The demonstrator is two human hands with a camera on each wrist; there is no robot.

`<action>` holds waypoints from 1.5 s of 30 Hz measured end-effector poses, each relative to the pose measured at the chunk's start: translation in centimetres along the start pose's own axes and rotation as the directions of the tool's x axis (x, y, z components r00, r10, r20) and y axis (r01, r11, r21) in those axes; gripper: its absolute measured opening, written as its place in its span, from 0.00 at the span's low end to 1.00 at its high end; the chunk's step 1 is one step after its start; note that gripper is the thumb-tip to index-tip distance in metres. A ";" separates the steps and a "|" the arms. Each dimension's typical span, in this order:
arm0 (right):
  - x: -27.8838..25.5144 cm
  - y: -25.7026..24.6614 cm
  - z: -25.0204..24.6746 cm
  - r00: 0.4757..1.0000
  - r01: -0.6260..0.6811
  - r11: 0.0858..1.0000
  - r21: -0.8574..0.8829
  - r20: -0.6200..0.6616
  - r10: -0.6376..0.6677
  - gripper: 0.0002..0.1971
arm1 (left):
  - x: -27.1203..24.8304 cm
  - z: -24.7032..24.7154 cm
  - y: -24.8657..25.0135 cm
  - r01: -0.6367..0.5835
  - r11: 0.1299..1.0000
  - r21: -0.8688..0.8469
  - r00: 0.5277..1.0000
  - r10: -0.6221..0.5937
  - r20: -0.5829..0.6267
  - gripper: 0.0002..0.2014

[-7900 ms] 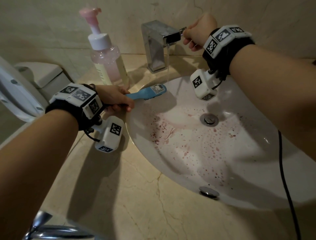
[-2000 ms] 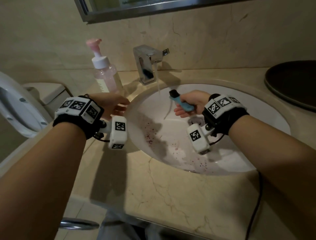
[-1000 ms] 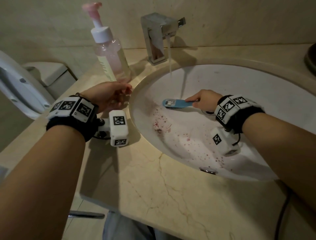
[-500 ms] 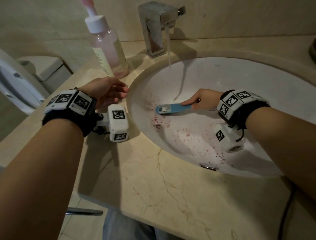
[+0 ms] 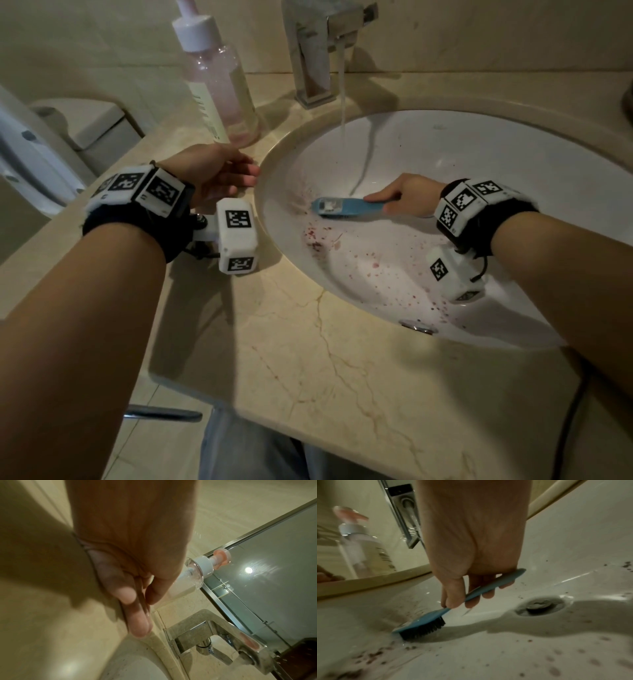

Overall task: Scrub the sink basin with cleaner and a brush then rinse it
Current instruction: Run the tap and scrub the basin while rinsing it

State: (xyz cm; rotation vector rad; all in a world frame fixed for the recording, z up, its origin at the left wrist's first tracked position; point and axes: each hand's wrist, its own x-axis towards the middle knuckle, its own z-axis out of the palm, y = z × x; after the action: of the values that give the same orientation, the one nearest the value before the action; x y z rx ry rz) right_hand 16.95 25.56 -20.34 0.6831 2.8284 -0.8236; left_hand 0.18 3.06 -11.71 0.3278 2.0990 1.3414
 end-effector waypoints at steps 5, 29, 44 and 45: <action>-0.2 -1.9 0.0 0.994 0.112 0.993 -0.031 -0.007 -0.112 0.21 | 0.1 -0.1 -0.1 -0.008 1.000 -0.002 1.000 0.008 0.001 0.12; 0.7 -3.3 -0.3 0.951 0.002 0.998 0.055 -0.308 0.015 0.21 | 0.2 -0.2 -0.1 -0.009 1.000 -0.008 1.000 0.009 -0.007 0.11; 0.7 -3.3 -0.7 0.955 -0.015 0.997 0.082 -0.293 0.038 0.22 | 0.3 -0.3 -0.1 -0.010 1.000 -0.006 1.000 0.010 -0.015 0.12; 0.5 -3.4 -0.7 0.965 0.006 0.997 0.078 -0.260 0.015 0.22 | 0.3 -0.3 -0.1 -0.012 1.000 -0.006 1.000 0.012 -0.013 0.12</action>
State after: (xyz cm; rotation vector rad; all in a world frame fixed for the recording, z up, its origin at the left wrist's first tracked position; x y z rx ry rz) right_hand 15.02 23.56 -18.25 0.8687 3.0367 -0.9103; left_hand -0.21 2.98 -11.85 0.3306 2.1063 1.3602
